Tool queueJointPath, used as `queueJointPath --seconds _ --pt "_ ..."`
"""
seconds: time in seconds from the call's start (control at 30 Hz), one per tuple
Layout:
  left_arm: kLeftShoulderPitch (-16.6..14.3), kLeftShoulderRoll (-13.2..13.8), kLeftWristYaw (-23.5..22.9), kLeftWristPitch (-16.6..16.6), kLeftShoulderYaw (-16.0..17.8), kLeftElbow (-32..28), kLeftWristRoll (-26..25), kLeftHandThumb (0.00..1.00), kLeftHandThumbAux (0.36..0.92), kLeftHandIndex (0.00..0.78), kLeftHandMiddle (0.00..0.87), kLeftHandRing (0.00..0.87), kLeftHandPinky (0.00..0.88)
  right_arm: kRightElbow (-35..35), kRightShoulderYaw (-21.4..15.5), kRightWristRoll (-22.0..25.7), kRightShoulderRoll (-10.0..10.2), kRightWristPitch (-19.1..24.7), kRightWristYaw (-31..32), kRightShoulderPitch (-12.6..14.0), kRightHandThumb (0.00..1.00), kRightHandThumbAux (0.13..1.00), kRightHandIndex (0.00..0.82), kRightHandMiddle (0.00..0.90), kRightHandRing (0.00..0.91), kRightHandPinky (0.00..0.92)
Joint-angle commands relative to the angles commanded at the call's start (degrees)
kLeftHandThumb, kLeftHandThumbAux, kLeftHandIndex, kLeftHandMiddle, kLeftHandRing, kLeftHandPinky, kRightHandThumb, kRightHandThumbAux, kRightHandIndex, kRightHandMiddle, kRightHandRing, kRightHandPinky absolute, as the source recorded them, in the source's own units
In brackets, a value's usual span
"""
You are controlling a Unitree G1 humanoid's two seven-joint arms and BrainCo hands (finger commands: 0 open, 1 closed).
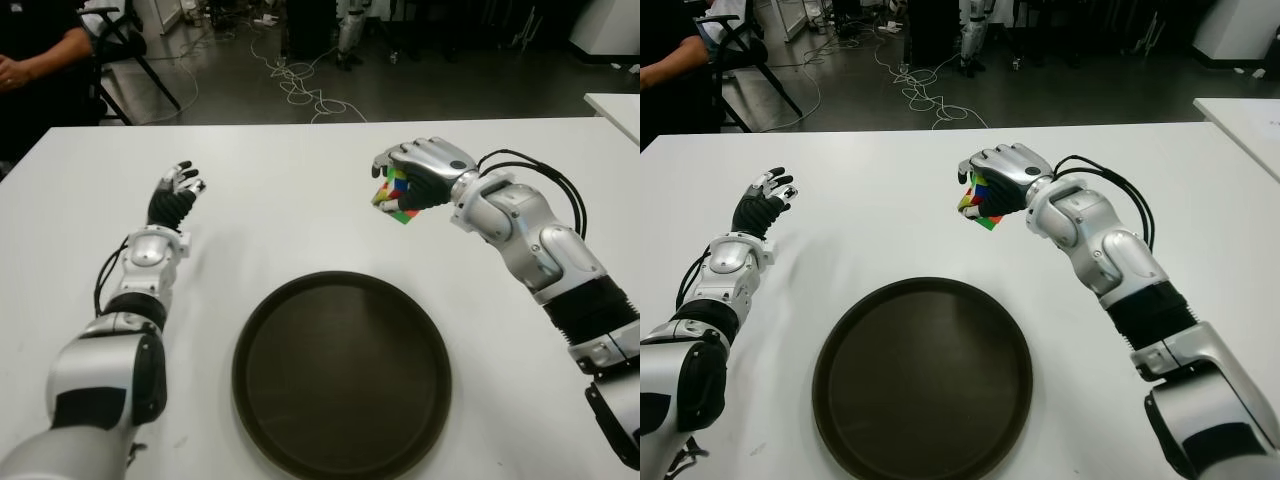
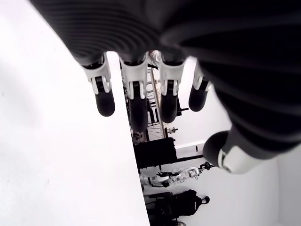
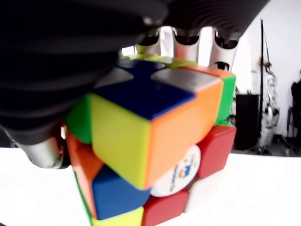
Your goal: Pick up the Rubik's Cube and put it in the plate
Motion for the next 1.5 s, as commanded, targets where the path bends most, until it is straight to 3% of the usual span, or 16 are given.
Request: queueJointPath --seconds 0.1,0.37,0.8,1.23,1.5 --pt "-0.01 0.00 0.00 0.01 0.00 0.00 0.00 0.161 0.557 0.081 0.154 0.127 0.093 -1.19 0.26 -0.18 0.51 0.00 0.01 0.78 0.939 0.668 0.349 0.497 0.537 0.478" --pt "-0.01 0.08 -0.22 -0.04 -0.14 -0.01 0.12 0.169 0.561 0.086 0.160 0.136 0.107 -7.87 3.57 -0.40 4.63 0.72 2.67 4.25 0.937 0.669 0.348 0.489 0.525 0.464" --pt "-0.11 0.05 -0.32 0.10 -0.01 -0.02 -0.04 0.157 0.560 0.102 0.171 0.151 0.116 -9.36 4.66 1.40 6.62 -3.36 4.23 6.54 0.938 0.668 0.368 0.488 0.484 0.437" --pt "-0.12 0.03 -0.24 -0.18 -0.07 -0.06 0.04 0.162 0.549 0.082 0.163 0.142 0.108 -8.00 6.40 4.23 8.36 -9.83 4.83 7.73 0.943 0.665 0.404 0.500 0.442 0.318" --pt "-0.09 0.07 -0.26 -0.15 -0.09 -0.06 0.05 0.163 0.563 0.078 0.160 0.145 0.123 -7.73 6.48 4.23 8.82 -12.92 3.52 8.81 0.946 0.662 0.430 0.487 0.435 0.393"
